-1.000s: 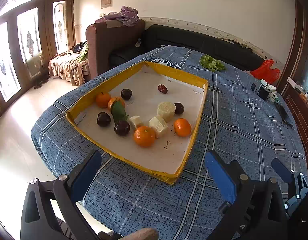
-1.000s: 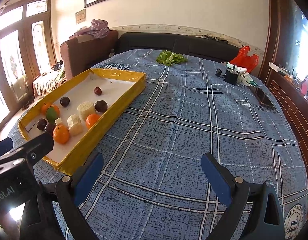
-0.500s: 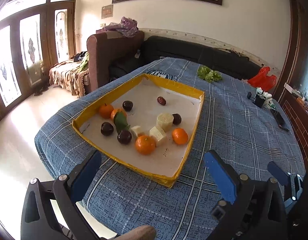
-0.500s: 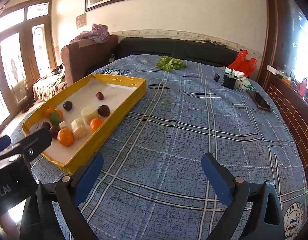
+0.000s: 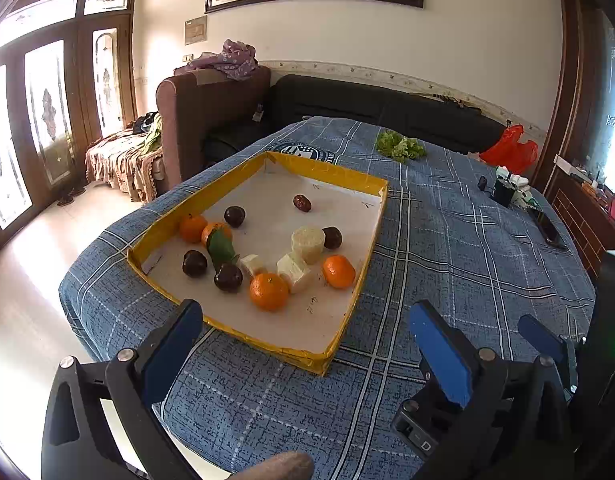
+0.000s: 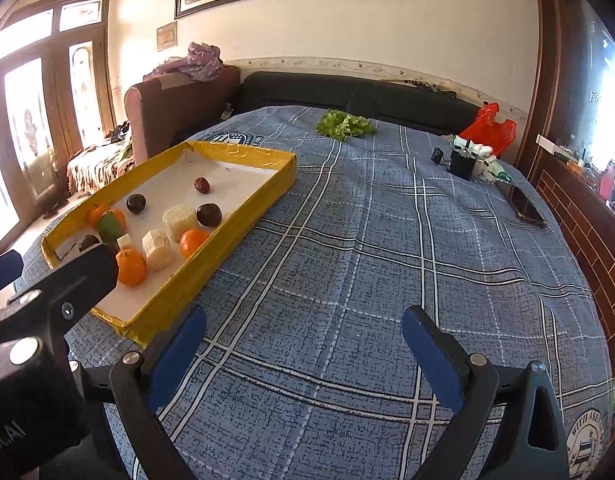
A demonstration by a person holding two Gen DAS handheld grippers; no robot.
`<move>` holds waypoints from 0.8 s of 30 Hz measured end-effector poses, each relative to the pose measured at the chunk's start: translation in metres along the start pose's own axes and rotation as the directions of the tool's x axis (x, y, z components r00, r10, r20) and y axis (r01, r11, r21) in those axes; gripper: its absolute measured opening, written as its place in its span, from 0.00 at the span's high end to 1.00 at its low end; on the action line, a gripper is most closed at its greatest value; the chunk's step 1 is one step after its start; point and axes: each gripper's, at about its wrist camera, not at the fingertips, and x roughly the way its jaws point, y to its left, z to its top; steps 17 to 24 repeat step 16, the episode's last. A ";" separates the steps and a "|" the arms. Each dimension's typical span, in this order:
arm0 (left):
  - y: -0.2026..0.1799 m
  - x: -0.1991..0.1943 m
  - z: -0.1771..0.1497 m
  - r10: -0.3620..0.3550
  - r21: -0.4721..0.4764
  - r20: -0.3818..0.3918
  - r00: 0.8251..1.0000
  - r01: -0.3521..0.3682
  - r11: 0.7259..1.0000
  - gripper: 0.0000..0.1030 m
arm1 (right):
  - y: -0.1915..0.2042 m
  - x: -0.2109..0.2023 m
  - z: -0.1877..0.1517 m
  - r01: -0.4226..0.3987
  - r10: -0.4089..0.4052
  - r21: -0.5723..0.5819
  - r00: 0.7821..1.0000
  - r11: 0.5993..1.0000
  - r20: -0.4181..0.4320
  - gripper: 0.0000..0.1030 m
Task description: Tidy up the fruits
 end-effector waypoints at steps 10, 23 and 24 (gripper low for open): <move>0.005 0.006 -0.001 0.004 -0.017 -0.026 1.000 -0.004 1.000 0.00 | 0.004 0.000 -0.001 -0.003 0.003 -0.010 1.000 1.000 0.000 0.02; 0.001 0.009 -0.002 0.007 0.004 -0.053 0.999 -0.007 1.000 0.00 | 0.000 -0.002 0.000 -0.003 0.003 0.008 1.000 1.000 0.004 0.02; 0.001 0.009 -0.002 0.007 0.004 -0.053 0.999 -0.007 1.000 0.00 | 0.000 -0.002 0.000 -0.003 0.003 0.008 1.000 1.000 0.004 0.02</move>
